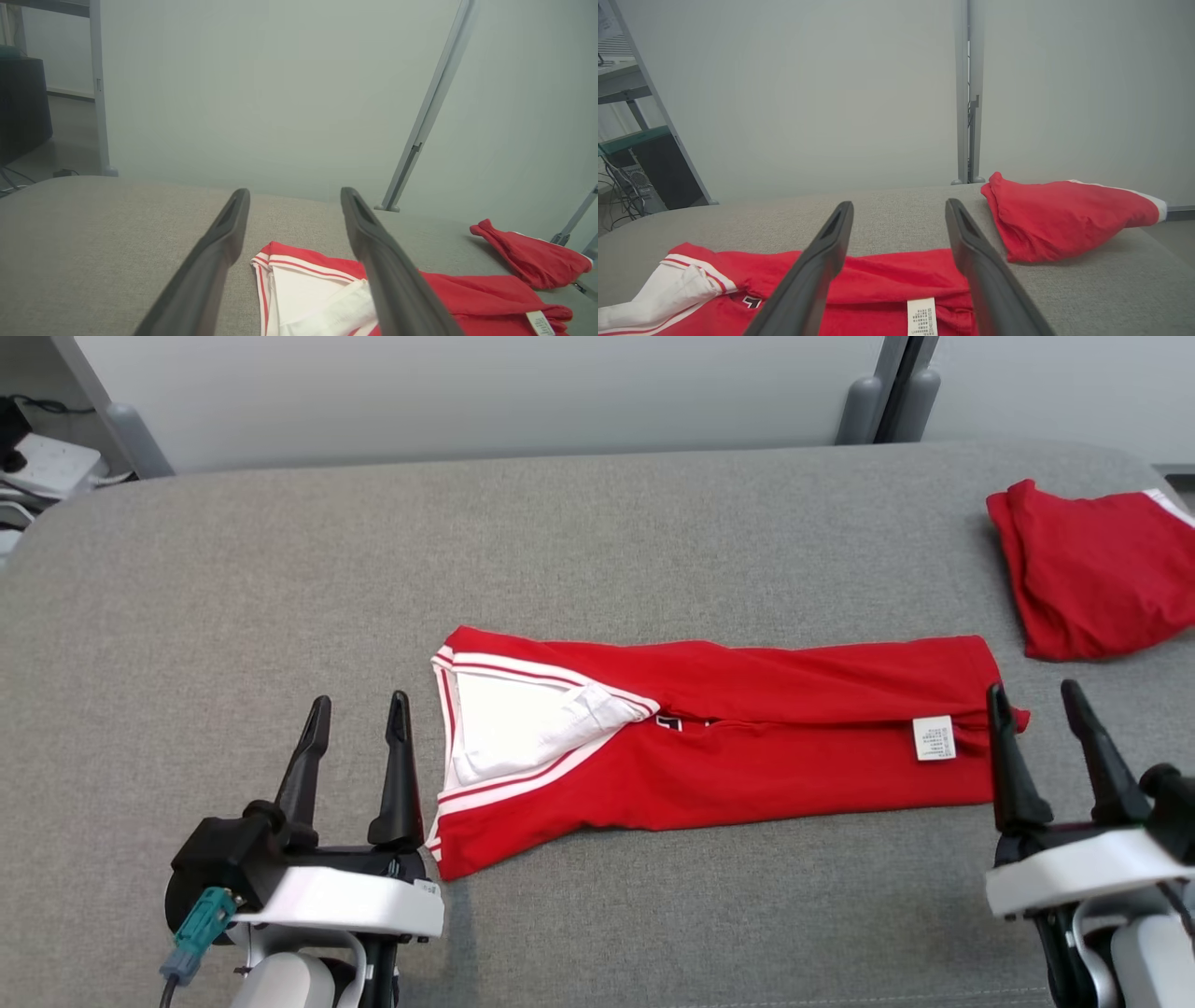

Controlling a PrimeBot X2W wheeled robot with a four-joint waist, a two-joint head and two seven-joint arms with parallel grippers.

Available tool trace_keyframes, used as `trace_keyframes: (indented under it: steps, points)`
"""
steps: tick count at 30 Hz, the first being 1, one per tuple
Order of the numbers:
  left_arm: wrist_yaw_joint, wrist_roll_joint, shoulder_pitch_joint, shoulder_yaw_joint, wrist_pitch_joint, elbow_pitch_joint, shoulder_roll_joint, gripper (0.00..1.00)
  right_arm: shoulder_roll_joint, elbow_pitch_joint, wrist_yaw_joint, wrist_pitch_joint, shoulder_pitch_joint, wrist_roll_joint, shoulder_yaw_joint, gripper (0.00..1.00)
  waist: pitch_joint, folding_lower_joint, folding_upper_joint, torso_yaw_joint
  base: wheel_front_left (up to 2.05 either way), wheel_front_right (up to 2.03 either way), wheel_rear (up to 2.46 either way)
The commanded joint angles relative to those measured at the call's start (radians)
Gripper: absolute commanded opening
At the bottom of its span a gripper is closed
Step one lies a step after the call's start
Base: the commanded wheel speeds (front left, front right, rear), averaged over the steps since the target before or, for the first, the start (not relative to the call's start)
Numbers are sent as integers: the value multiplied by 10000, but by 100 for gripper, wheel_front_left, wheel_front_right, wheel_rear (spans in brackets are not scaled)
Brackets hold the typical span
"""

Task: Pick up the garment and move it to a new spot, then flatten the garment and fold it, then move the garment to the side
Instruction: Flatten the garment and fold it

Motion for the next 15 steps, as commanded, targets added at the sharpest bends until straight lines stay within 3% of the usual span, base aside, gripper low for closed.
trace_keyframes:
  steps: [1, 7, 15]
  points:
    - [-352, 406, -56, 683, -88, -368, -158, 100, -50, -459, -2, -132, 272, 104, 292, 100, -219, 0, 0, -19, 0, 0, 0]
    - [-1103, 1238, 603, 1520, -88, -272, -730, 100, 75, -579, -2, -133, 996, 233, 434, 100, -623, 0, 0, -67, 0, 0, 0]
    - [-1654, 2317, 1192, 2091, -89, -685, -953, 100, 119, -804, -2, -133, 1513, 486, 392, 100, -962, 0, 0, -108, 0, 0, 0]
